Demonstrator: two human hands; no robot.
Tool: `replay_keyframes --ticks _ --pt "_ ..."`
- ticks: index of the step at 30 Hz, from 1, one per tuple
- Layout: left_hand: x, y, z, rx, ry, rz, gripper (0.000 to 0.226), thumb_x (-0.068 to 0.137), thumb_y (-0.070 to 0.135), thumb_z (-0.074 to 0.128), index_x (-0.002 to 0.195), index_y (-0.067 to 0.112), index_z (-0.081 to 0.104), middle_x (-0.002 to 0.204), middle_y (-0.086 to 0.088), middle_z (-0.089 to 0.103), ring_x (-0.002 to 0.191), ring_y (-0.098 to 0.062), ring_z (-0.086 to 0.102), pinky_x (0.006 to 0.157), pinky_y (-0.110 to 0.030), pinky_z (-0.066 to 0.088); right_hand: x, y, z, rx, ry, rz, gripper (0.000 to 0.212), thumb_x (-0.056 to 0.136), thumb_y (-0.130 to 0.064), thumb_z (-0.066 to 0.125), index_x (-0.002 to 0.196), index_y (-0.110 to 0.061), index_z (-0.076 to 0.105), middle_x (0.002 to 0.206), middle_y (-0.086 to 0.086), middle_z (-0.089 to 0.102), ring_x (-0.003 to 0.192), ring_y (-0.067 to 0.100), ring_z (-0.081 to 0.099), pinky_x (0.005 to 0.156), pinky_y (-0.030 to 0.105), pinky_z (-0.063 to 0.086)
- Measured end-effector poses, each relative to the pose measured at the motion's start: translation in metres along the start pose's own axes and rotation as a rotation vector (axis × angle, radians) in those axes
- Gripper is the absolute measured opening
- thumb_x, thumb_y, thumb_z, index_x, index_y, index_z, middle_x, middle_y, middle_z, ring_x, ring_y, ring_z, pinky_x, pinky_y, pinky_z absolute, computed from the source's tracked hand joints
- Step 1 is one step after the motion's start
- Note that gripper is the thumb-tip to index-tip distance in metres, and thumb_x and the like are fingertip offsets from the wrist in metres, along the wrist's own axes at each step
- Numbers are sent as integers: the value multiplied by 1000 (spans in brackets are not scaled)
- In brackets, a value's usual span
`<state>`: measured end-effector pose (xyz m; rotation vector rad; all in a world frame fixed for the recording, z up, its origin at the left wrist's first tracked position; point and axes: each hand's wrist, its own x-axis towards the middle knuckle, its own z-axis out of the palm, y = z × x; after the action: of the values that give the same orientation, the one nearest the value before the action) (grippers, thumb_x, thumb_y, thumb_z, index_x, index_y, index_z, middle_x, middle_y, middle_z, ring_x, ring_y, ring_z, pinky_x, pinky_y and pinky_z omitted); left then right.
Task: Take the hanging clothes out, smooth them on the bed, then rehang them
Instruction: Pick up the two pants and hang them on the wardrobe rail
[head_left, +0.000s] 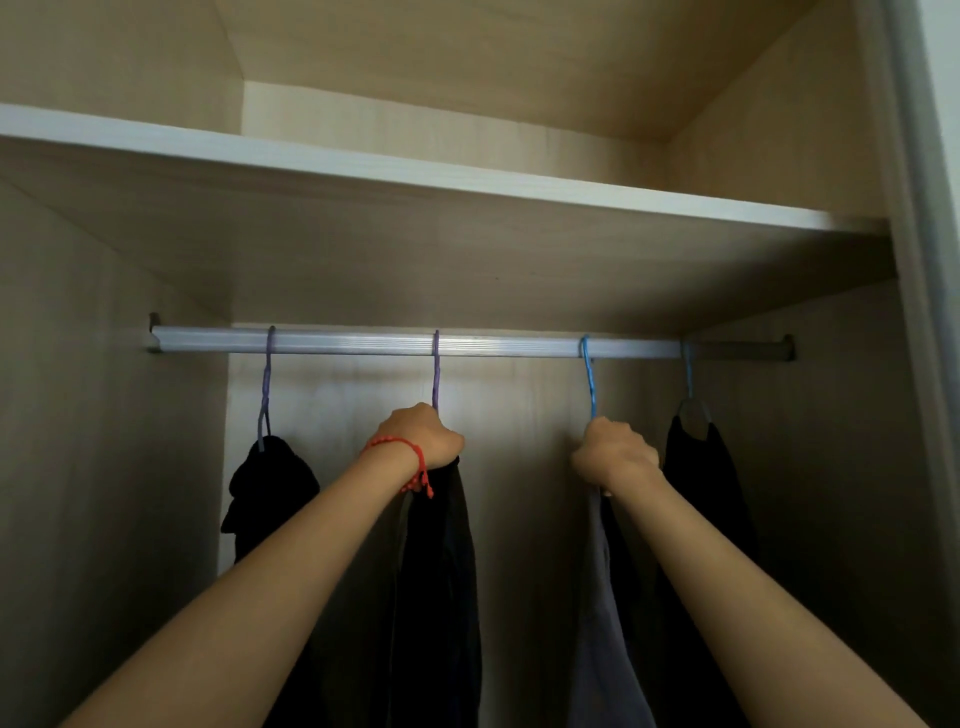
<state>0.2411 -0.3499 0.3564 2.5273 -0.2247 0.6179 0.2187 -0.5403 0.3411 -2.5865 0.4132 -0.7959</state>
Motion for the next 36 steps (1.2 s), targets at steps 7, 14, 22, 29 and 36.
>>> replay_keyframes --ticks 7,14,22,29,36 --pt "-2 -3 4 -36 28 -4 33 90 27 48 105 -1 57 76 -6 53 75 -22 51 53 -23 37 -4 9 3 -33 44 -56 31 91 -17 49 118 -3 53 124 16 57 113 33 56 88 36 46" --pt "-3 -1 10 -120 68 -14 31 90 21 48 102 -5 58 110 -23 63 88 -32 61 62 -25 38 -10 5 7 -83 47 -134 30 90 -20 50 115 -4 55 118 15 59 107 33 57 82 37 45" --pt "-4 -1 13 -138 118 -30 24 88 20 49 70 6 48 66 -4 48 61 -18 47 46 -24 31 -6 16 3 -31 44 -129 25 90 -17 47 109 -2 56 113 16 60 102 34 58 71 33 40" --pt "-12 0 12 -56 182 -33 25 88 29 49 85 5 57 67 -3 48 66 -20 49 48 -24 33 -4 31 -2 84 29 -153 26 89 -21 47 103 -6 63 107 15 63 96 34 59 69 31 39" --pt "-33 32 9 314 363 101 45 86 38 47 114 4 52 122 -18 47 115 -33 43 94 -41 37 -13 47 -7 146 9 -188 24 88 -22 48 98 -10 66 96 11 65 86 28 61 66 32 47"
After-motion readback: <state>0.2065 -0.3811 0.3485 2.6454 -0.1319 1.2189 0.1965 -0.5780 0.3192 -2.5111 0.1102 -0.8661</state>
